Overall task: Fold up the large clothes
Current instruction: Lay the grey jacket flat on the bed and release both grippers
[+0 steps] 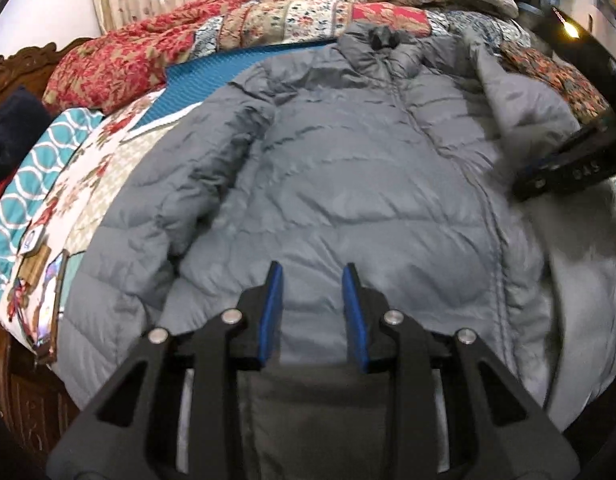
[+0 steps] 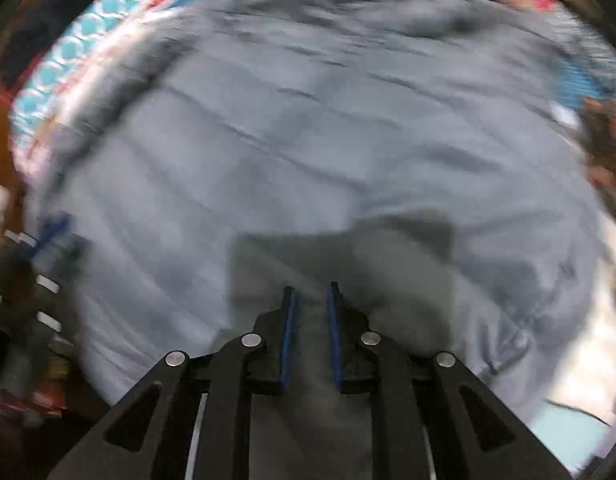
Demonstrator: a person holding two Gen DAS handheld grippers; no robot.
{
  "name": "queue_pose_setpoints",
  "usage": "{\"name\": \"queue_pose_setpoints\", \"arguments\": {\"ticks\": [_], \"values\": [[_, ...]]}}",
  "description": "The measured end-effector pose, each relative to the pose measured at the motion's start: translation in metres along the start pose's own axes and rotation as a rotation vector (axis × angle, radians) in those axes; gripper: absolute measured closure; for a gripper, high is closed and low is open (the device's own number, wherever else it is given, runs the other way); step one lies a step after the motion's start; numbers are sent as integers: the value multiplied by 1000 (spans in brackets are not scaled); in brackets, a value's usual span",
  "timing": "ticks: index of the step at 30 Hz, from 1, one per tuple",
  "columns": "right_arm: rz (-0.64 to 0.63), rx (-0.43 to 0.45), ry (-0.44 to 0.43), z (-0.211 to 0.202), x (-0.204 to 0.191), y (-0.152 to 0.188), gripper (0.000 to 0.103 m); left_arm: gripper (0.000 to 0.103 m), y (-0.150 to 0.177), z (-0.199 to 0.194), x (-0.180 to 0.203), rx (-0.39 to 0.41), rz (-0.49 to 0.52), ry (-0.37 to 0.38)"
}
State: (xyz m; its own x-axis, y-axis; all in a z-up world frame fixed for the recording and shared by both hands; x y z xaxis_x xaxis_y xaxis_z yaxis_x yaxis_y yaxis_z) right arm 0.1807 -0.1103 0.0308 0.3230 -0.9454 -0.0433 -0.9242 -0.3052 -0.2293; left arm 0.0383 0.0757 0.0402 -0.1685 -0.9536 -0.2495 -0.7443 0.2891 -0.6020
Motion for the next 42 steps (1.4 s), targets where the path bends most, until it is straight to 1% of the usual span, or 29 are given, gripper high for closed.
{"name": "queue_pose_setpoints", "arguments": {"ticks": [2, 3, 4, 5, 6, 7, 8, 9, 10, 11, 12, 14, 16, 17, 19, 20, 24, 26, 29, 30, 32, 33, 34, 35, 36, 38, 40, 41, 42], "values": [[46, 80, 148, -17, 44, 2, 0, 74, 5, -6, 5, -4, 0, 6], [86, 148, 287, -32, 83, -4, 0, 74, 8, -8, 6, -12, -1, 11], [112, 178, 356, -40, 106, -8, 0, 74, 9, -9, 8, -19, 0, 12], [160, 222, 501, -53, 150, -16, 0, 74, 11, -11, 9, -25, 4, 9], [199, 234, 585, -59, 177, -18, 0, 74, 12, -13, 10, -26, 7, 5], [261, 228, 635, -66, 210, -15, 0, 74, 11, -15, 11, -27, 9, 0], [373, 209, 601, -75, 244, -11, 0, 74, 10, -18, 10, -22, 4, -5], [458, 212, 547, -83, 259, -5, 0, 74, 9, -21, 8, -17, 0, -8], [538, 231, 472, -94, 268, 1, 0, 74, 9, -24, 6, -10, -5, -14], [588, 273, 364, -108, 267, 11, 0, 74, 8, -26, 2, -5, -8, -28], [592, 295, 309, -116, 262, 19, 0, 74, 10, -27, -1, -6, -9, -36], [555, 352, 173, -134, 231, 45, 0, 74, 11, -24, -9, -23, -19, -44], [497, 358, 78, -138, 206, 47, 0, 74, 11, -20, -16, -37, -21, -46], [473, 347, 35, -136, 191, 47, 0, 74, 10, -16, -20, -46, -20, -55], [418, 309, -77, -124, 157, 65, 0, 74, 6, -9, -25, -59, -20, -62], [381, 293, -115, -116, 131, 75, 0, 73, 5, -7, -27, -61, -24, -65], [309, 197, -238, -76, 65, 107, 0, 74, -2, 5, -32, -66, -35, -65], [294, 140, -230, -52, 51, 120, 0, 73, 1, 17, -35, -90, -33, -71], [356, 126, -163, -35, 96, 123, 0, 73, 10, 35, -49, -135, -20, -131], [414, 151, -98, -40, 125, 125, 0, 70, 13, 39, -56, -137, -16, -156], [542, 191, 181, -52, 188, 133, 0, 70, 19, 52, -82, -172, -28, -236], [606, 194, 242, -57, 211, 136, 0, 70, 21, 57, -93, -191, -53, -231], [685, 207, 218, -68, 229, 141, 0, 71, 22, 57, -108, -202, -110, -180], [741, 242, 127, -83, 236, 144, 0, 71, 19, 49, -122, -189, -183, -97], [742, 279, 88, -96, 235, 143, 0, 71, 16, 40, -127, -167, -202, -72], [661, 375, 67, -125, 208, 134, 0, 70, 7, 6, -139, -48, -197, -28], [567, 416, -37, -136, 170, 120, 0, 66, 4, -23, -160, 29, -205, -46], [509, 415, -98, -136, 144, 110, 0, 53, 5, -29, -169, 39, -220, -61], [462, 407, -140, -135, 126, 103, 0, 46, 8, -32, -184, 39, -247, -84]]}}
Point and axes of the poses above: each gripper's, at about its wrist camera, not at the fingertips, and z roughly the way its jaws point, x to its right, y to its underside, the point moved 3 cm from there along z, roughly the way its jaws point, and after that the axes turned 12 degrees about z, right-handed, at the moved point
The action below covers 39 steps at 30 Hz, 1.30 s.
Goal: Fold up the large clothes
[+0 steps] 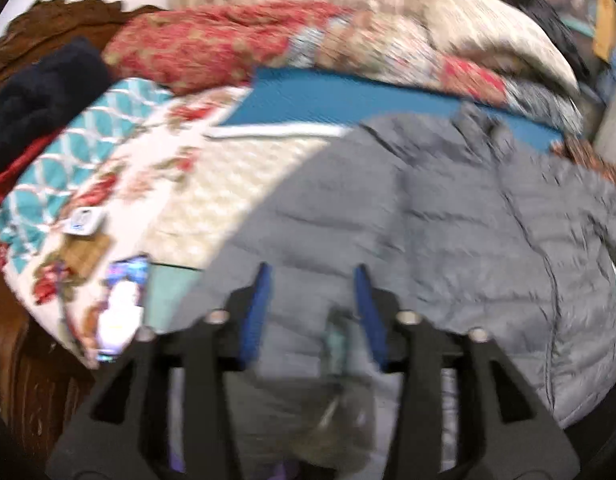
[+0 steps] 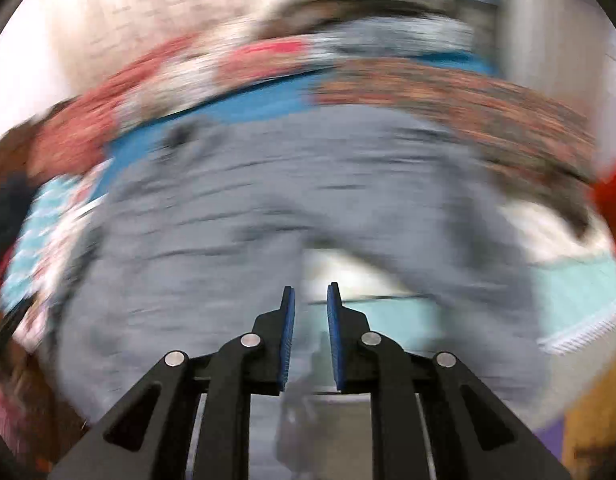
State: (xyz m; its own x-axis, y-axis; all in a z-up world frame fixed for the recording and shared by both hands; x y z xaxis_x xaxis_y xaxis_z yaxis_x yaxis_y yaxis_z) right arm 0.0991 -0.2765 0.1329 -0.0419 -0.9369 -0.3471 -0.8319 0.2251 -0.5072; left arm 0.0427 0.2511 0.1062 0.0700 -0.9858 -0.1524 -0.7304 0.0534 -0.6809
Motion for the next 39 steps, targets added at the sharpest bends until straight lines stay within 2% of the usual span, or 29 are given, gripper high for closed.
{"name": "queue_pose_setpoints", "arguments": {"ticks": [1, 2, 4, 5, 7, 9, 10, 11, 12, 13, 14, 15, 17, 21, 22, 24, 26, 28, 30, 32, 35, 36, 37, 38, 39], "values": [[-36, -28, -49, 6, -18, 2, 0, 30, 0, 0, -15, -5, -27, -21], [-84, -75, -110, 20, -47, 13, 1, 23, 1, 4, -31, -16, -54, -39], [-151, -149, -166, 50, -92, 26, 1, 22, 7, 26, -59, -87, -91, -38], [-167, -181, -173, 67, -102, 25, 1, 18, 9, 42, -65, -132, -101, -3], [-177, -278, -186, 100, -130, 47, 1, 18, 18, 75, -71, -240, -119, 50], [-168, -337, -202, 116, -143, 63, 1, 18, 29, 100, -71, -331, -134, 87], [-167, -354, -199, 121, -145, 70, 1, 26, 34, 109, -68, -361, -140, 95], [-172, -364, -190, 128, -145, 76, 1, 48, 34, 113, -60, -371, -120, 76], [-187, -366, -170, 130, -146, 82, 1, 59, 33, 111, -53, -358, -88, 57], [-204, -362, -158, 133, -147, 84, 1, 87, 28, 107, -47, -336, -52, 46], [-220, -361, -152, 134, -146, 84, 1, 96, 21, 103, -41, -312, -18, 37], [-210, -369, -160, 135, -145, 82, 1, 97, 14, 100, -38, -293, 7, 6], [-165, -392, -179, 146, -141, 79, 1, 99, -8, 98, -44, -249, 52, -109], [-72, -426, -229, 156, -133, 73, 1, 99, -62, 111, -100, -202, -37, -333], [-61, -431, -236, 157, -131, 73, 1, 98, -77, 121, -114, -192, -50, -394], [-50, -433, -239, 159, -133, 74, 1, 93, -89, 147, -127, -240, -61, -443], [-52, -435, -237, 159, -132, 74, 1, 93, -84, 188, -123, -377, -70, -388], [-47, -446, -243, 161, -131, 72, 1, 93, -76, 211, -114, -479, -32, -384], [-23, -462, -267, 161, -127, 69, 1, 93, -77, 201, -108, -450, -25, -375], [5, -462, -305, 159, -126, 66, 1, 93, -81, 174, -99, -397, -49, -301], [52, -391, -385, 135, -106, 47, 1, 90, -86, 126, -93, -316, -42, -241], [66, -361, -389, 127, -97, 41, 1, 87, -87, 110, -89, -285, -36, -227], [88, -326, -387, 117, -84, 33, 2, 74, -85, 93, -85, -254, -31, -206], [119, -288, -377, 107, -67, 25, 4, 51, -82, 76, -82, -224, -29, -178], [147, -256, -363, 100, -53, 20, 8, 41, -77, 64, -82, -202, -30, -150]]}}
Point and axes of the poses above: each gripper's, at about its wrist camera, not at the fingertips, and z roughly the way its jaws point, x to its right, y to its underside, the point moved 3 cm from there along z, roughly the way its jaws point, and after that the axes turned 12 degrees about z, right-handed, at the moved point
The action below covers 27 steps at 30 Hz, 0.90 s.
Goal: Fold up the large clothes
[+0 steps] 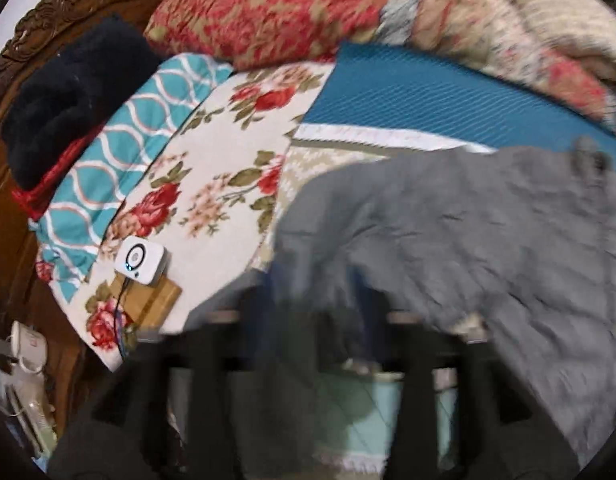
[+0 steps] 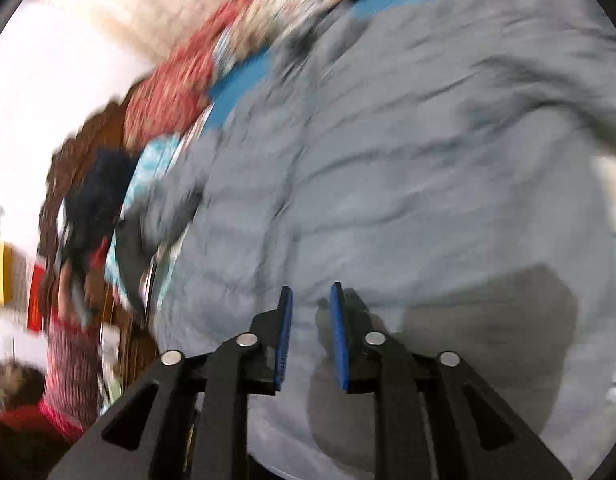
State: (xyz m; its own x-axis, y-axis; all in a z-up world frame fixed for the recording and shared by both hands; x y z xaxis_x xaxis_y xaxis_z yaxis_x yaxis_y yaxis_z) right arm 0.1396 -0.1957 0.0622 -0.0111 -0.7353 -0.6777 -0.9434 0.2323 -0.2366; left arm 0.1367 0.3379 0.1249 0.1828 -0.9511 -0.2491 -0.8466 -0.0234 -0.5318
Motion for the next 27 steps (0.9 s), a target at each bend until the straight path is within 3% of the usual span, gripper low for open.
{"name": "queue_pose_setpoints", "arguments": {"ticks": [1, 4, 5, 8, 10, 13, 15, 16, 17, 18, 19, 22, 27], "values": [[26, 43, 11, -15, 12, -4, 11, 35, 7, -9, 2, 17, 3, 28], [126, 183, 53, -65, 55, -9, 31, 34, 37, -34, 20, 37, 19, 146], [162, 223, 77, -80, 71, -7, 37, 29, 49, -37, 29, 35, 18, 202], [237, 260, 112, -102, 106, -1, 41, 26, 85, -36, 72, -16, 61, 359], [271, 243, 124, -101, 124, 3, 41, 26, 103, -31, 105, -55, 101, 422], [252, 173, 130, -82, 128, 1, 41, 26, 121, -19, 136, -105, 133, 450], [183, 151, 122, -67, 116, -10, 41, 35, 128, -12, 151, -136, 109, 467], [151, 139, 118, -58, 109, -18, 41, 50, 129, -8, 158, -154, 97, 463], [120, 126, 140, -47, 102, -28, 29, 69, 129, -5, 162, -165, 91, 460], [99, 115, 181, -40, 99, -35, 6, 79, 130, -1, 167, -177, 87, 449], [89, 100, 234, -31, 100, -45, 3, 87, 130, 0, 169, -182, 84, 437], [120, 106, 276, -10, 98, -78, -1, 93, 128, 3, 171, -185, 25, 390], [72, 99, 295, 15, 70, -118, -1, 94, 132, 3, 171, -164, -118, 305]]}}
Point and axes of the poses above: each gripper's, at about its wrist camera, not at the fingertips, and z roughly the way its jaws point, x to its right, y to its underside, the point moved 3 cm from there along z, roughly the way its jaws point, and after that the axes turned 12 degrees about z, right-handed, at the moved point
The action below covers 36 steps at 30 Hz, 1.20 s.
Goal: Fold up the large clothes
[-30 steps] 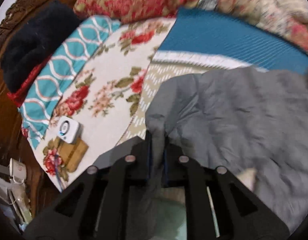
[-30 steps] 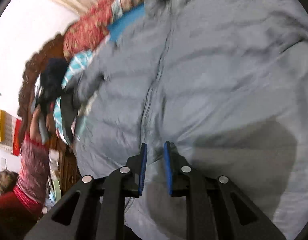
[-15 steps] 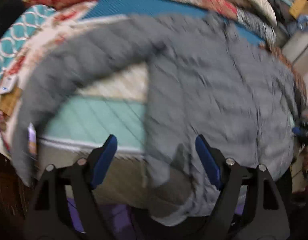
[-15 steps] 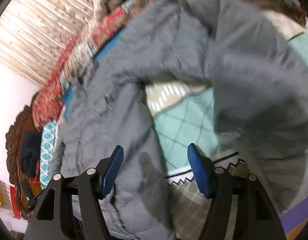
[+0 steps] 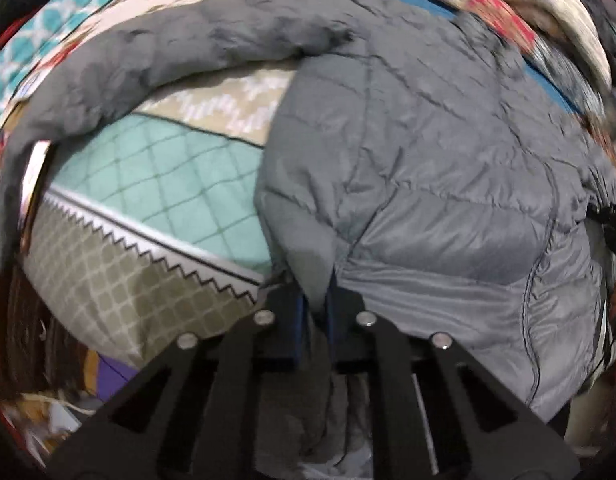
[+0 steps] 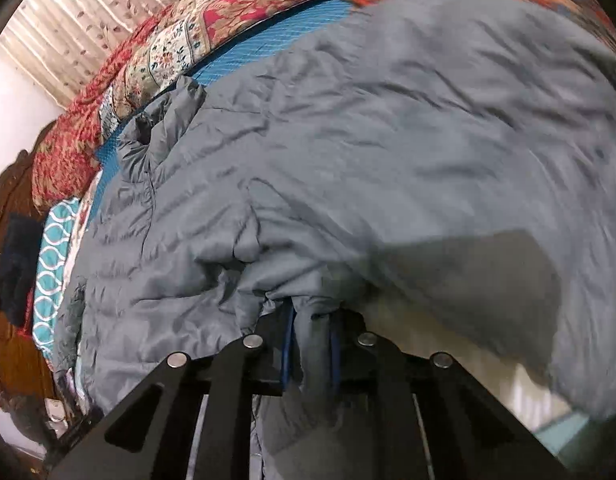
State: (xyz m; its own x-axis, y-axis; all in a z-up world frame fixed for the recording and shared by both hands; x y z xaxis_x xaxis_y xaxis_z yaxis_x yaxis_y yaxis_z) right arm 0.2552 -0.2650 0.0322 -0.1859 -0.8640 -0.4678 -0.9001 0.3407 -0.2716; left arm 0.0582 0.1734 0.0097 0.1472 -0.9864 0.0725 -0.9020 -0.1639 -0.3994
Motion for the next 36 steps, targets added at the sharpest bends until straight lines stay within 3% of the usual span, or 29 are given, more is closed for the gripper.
{"name": "queue_pose_setpoints", "arguments": {"ticks": [2, 5, 10, 12, 17, 21, 24, 27, 32, 36], "values": [[-34, -9, 26, 8, -4, 3, -1, 93, 0, 3, 5, 0, 10, -33], [-30, -7, -4, 4, 7, 11, -1, 93, 0, 2, 23, -25, 72, -68], [38, 7, -109, -41, 55, 46, 4, 89, -5, -18, 23, -1, 106, 9], [104, 30, -172, -66, 83, 62, 16, 86, -5, -31, 16, 32, 87, 40], [222, 172, -204, -136, 120, 89, 21, 86, -4, -54, 25, 84, 105, 63], [165, 386, -90, -206, 128, 110, 23, 86, -10, -80, 30, 156, 126, 113], [86, 518, 112, -238, 131, 122, 29, 86, -13, -106, 32, 281, 139, 67], [32, 551, 263, -242, 137, 130, 31, 86, -19, -127, 37, 381, 140, -8], [32, 607, 412, -249, 159, 141, 31, 86, -22, -128, 55, 361, 199, 3], [86, 619, 445, -256, 194, 143, 31, 86, -17, -118, 83, 308, 266, 64]]}}
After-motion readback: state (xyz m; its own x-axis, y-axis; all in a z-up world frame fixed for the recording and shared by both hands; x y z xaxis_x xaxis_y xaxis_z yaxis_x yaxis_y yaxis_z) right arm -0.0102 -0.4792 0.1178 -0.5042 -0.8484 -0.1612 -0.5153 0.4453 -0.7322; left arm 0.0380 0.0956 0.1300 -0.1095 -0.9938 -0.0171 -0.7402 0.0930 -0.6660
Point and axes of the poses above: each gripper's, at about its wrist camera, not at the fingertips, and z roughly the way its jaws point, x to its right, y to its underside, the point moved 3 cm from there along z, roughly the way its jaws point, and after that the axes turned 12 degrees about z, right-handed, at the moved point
